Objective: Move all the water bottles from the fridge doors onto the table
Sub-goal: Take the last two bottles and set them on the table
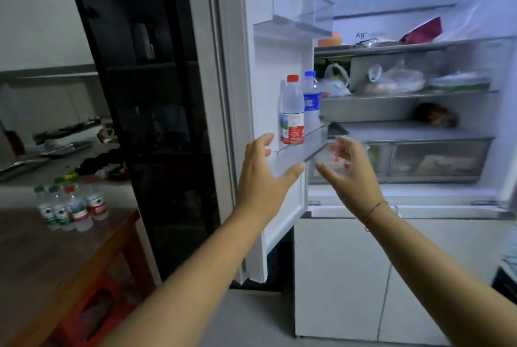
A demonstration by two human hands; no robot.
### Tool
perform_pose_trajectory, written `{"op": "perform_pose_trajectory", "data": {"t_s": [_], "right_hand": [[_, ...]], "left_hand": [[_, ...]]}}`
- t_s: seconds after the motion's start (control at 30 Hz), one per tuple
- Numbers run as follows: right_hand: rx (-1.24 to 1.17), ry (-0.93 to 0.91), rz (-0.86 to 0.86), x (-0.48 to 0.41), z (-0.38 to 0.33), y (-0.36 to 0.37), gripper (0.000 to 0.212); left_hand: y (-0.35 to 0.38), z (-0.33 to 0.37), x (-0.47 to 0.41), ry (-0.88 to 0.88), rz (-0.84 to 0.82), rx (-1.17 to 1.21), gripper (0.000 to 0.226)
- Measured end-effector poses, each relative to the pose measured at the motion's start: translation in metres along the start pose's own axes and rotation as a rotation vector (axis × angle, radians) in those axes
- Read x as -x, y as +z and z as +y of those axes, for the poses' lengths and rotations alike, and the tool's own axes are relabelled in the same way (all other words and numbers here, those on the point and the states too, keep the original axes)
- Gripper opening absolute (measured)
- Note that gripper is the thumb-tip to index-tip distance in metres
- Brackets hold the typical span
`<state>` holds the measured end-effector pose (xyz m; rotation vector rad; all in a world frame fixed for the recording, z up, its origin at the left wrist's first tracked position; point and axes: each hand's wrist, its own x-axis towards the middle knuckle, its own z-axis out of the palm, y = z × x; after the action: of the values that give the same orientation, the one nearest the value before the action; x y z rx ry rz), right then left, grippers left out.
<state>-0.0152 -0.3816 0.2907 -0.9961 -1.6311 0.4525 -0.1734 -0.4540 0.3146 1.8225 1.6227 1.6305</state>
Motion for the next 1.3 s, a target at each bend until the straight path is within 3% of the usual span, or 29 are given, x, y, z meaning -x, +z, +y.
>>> {"op": "perform_pose_trajectory", "data": {"t_s": [0.27,0.47,0.73,0.93,1.3], "right_hand": [[-0.015,-0.03,-0.107,-0.098,0.062,-0.031,0.076],[-0.062,0.001,-0.145,-0.156,0.095,-0.015,0.076],[-0.099,0.036,-0.197,-0.218,0.117,0.018,0.083],[-0.113,0.101,-0.295,-0.255,0.133,0.038,0.087],[-0.219,0.066,-0.423,-0.284,0.149,0.056,0.071]], "left_hand": [[0.077,0.014,-0.088,-0.094,0.124,-0.006,0.068],[0.118,0.003,-0.144,-0.262,0.058,-0.024,0.067],[0.144,-0.047,-0.213,-0.38,0.116,-0.092,0.078],[0.15,-0.062,-0.236,-0.387,0.163,-0.266,0.093],[0.162,-0.062,-0.241,-0.5,0.257,-0.435,0.084]]}}
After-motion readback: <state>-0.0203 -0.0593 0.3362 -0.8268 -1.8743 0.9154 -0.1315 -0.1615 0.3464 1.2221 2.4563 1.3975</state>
